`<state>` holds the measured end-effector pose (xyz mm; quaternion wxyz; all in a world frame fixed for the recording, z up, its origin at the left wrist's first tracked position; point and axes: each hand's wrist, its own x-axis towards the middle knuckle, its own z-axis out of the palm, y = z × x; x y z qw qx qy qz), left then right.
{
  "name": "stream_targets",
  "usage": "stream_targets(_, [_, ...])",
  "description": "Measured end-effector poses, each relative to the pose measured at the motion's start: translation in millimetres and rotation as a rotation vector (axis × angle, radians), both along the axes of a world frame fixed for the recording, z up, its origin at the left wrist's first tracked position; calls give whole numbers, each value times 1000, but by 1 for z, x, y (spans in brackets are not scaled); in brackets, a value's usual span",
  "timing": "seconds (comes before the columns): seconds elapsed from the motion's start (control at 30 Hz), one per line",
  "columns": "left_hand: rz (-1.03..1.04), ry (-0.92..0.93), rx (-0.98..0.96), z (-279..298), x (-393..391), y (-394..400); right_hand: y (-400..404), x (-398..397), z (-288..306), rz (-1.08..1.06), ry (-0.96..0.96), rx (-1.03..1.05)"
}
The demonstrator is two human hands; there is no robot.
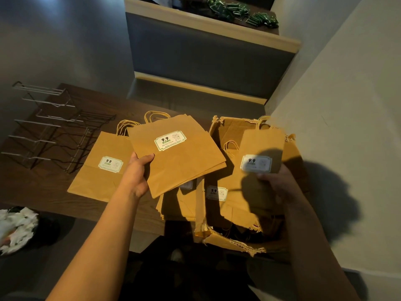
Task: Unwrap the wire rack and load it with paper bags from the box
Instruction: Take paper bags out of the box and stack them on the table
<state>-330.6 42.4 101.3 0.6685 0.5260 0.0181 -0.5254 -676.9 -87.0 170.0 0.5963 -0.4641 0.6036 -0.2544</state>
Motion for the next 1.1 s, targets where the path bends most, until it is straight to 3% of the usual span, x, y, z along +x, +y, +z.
stream_targets(0.23, [97, 35, -40, 14, 41, 10, 20, 88, 55, 4, -227, -61])
stream_targets(0.33, [151, 59, -60, 17, 66, 22, 27, 133, 49, 117, -154, -134])
stream_targets(0.43, [201, 58, -26, 18, 90, 36, 33, 182, 20, 168, -98, -75])
stream_targets(0.63, [276, 92, 46, -5, 119, 63, 60, 241, -74, 216, 282, -165])
stream_targets(0.73, [273, 91, 88, -14, 129, 75, 69, 243, -124, 302, 725, -324])
stream_targets(0.77, [275, 94, 100, -17, 132, 80, 68, 242, -139, 364, 907, -315])
stream_targets(0.83, [285, 110, 123, -24, 140, 89, 68, 239, -151, 404, 1095, -183])
stream_targets(0.9, [281, 115, 154, -30, 149, 96, 74, 240, -156, 485, 1185, -135])
stream_targets(1.0, [241, 92, 189, -35, 158, 101, 89, 248, -159, 604, 1291, -302])
stream_targets(1.07, [209, 60, 210, -34, 163, 104, 91, 259, -158, 562, 1139, -406])
stream_targets(1.1, [190, 45, 216, -35, 165, 104, 90, 267, -156, 494, 955, -459])
